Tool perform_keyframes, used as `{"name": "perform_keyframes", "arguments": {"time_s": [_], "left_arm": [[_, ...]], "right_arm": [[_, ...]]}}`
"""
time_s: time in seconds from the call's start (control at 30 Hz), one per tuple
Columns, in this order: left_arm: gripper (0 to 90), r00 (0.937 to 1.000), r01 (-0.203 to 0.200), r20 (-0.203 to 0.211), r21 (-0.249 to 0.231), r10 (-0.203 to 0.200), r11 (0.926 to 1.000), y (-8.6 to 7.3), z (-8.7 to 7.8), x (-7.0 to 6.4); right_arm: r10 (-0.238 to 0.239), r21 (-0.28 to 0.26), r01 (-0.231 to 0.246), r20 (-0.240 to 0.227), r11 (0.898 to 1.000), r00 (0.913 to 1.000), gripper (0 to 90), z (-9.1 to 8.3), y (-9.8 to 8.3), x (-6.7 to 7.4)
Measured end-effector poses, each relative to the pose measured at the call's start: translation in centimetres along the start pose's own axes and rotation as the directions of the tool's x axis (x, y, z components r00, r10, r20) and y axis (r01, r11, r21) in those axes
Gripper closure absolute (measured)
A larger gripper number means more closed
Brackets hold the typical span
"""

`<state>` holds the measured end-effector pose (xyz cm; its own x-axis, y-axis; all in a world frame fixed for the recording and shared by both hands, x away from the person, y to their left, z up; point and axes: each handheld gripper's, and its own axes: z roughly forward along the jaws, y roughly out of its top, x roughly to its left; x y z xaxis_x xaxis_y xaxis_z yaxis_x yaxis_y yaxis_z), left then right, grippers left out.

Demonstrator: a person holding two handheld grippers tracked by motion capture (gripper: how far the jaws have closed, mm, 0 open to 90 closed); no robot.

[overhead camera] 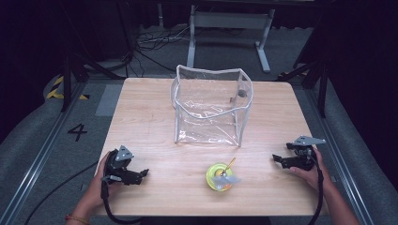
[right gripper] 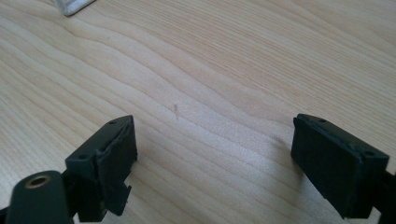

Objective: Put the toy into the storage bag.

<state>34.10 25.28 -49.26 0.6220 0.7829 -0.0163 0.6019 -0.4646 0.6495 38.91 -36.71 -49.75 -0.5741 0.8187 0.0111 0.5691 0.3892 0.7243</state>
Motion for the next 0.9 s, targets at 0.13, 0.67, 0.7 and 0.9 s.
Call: {"name": "perform_keyframes", "arguments": {"time_s": [0.13, 0.67, 0.7, 0.9], "left_arm": [[0.1, 0.9999, 0.004, 0.010, 0.002, -0.004, 1.0000, 0.0, 0.0, 0.0], [0.4, 1.0000, -0.003, -0.005, -0.004, 0.003, 1.0000, -0.1, -0.1, 0.0], [0.4, 1.0000, -0.003, -0.005, -0.003, 0.003, 1.0000, -0.1, -0.1, 0.0], [0.4, 1.0000, -0.004, -0.005, -0.003, 0.004, 1.0000, -0.1, -0.1, 0.0]], "right_arm": [[-0.013, 0.044, 0.013, -0.014, 0.999, 0.9998, 14.5, -0.3, 0.2, 0.0], [-0.121, 0.127, 0.134, -0.104, 0.983, 0.9871, 22.2, -2.5, 3.1, 1.8], [-0.142, 0.129, 0.158, -0.126, 0.979, 0.9819, 27.5, -2.8, 3.5, 2.1], [-0.235, 0.124, 0.255, -0.152, 0.959, 0.9599, 30.8, -3.6, 5.6, 4.2]]}}
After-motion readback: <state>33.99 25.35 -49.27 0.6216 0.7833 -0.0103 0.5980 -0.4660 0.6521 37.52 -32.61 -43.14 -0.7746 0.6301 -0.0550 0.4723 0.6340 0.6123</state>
